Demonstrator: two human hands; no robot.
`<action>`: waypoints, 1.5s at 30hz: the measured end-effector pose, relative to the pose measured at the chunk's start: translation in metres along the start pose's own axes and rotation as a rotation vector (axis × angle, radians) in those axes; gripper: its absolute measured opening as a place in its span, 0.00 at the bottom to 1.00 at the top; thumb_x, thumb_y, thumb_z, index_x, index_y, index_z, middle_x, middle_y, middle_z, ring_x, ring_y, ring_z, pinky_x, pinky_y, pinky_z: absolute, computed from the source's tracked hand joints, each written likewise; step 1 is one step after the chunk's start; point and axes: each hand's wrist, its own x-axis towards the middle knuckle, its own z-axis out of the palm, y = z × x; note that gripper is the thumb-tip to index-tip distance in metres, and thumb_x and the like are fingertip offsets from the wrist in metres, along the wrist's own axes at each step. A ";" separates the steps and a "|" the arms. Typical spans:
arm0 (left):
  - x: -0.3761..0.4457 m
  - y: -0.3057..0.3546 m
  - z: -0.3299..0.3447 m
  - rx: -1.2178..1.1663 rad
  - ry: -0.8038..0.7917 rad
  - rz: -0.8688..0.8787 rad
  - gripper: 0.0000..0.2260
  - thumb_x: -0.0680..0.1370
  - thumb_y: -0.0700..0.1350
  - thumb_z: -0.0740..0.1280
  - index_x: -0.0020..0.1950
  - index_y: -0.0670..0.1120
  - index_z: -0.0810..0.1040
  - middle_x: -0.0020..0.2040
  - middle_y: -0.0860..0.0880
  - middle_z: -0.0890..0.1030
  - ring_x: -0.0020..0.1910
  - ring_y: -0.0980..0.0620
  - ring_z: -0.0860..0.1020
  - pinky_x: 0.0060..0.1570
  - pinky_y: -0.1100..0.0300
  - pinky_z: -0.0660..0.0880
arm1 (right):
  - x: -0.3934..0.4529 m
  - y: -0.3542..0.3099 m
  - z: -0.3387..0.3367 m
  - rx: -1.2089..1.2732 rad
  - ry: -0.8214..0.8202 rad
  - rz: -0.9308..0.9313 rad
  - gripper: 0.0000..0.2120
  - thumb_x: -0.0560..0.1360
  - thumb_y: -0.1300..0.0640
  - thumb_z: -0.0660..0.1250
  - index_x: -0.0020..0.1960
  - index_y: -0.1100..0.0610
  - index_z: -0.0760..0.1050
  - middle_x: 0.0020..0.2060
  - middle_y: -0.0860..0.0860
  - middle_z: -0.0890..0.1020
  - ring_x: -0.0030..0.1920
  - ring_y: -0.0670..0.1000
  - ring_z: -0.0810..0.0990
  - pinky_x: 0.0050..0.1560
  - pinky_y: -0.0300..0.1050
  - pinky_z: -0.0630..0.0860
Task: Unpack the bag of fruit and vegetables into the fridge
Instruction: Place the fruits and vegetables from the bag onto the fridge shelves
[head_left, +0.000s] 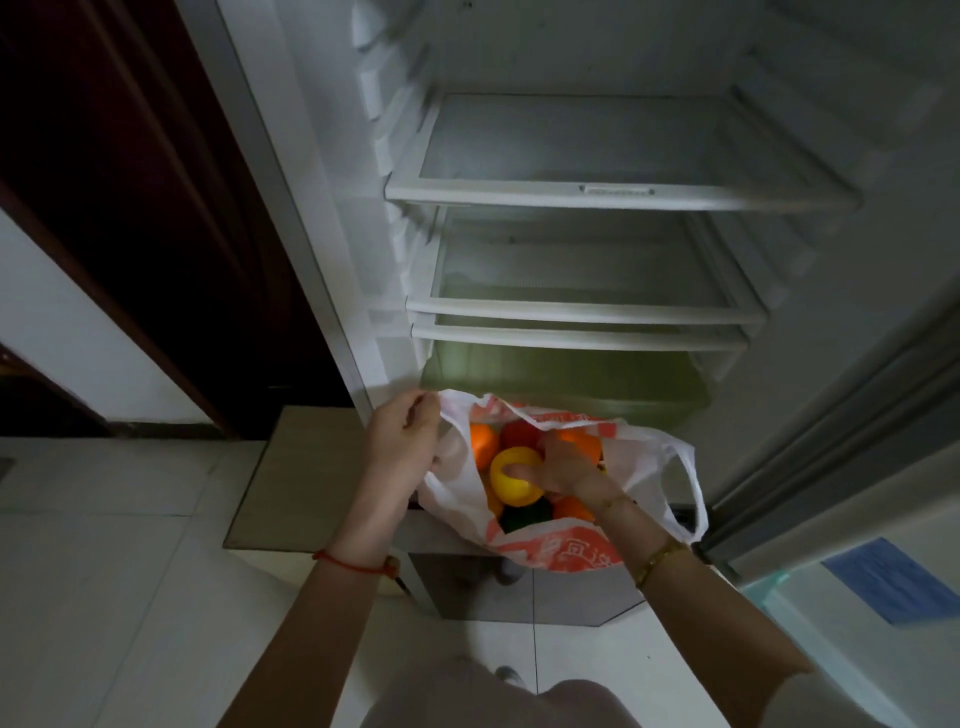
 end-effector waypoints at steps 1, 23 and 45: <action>-0.001 0.002 0.000 -0.043 0.013 -0.021 0.10 0.82 0.44 0.59 0.42 0.49 0.76 0.37 0.46 0.77 0.35 0.51 0.75 0.28 0.66 0.73 | -0.005 0.000 -0.006 0.020 0.016 -0.035 0.33 0.72 0.39 0.71 0.70 0.54 0.68 0.63 0.52 0.77 0.61 0.54 0.77 0.48 0.38 0.74; 0.017 0.014 0.009 -0.526 -0.002 -0.198 0.06 0.80 0.41 0.64 0.44 0.46 0.78 0.39 0.45 0.82 0.31 0.56 0.83 0.45 0.58 0.80 | -0.102 -0.089 -0.147 0.746 0.485 -0.645 0.29 0.68 0.63 0.78 0.64 0.54 0.69 0.57 0.48 0.78 0.50 0.43 0.81 0.47 0.35 0.78; 0.033 0.017 0.000 -0.600 0.013 -0.251 0.03 0.79 0.42 0.65 0.47 0.48 0.78 0.42 0.42 0.83 0.41 0.47 0.83 0.50 0.52 0.80 | -0.012 -0.217 -0.201 0.274 0.612 -0.669 0.38 0.69 0.52 0.78 0.71 0.57 0.62 0.65 0.54 0.74 0.62 0.53 0.74 0.52 0.40 0.69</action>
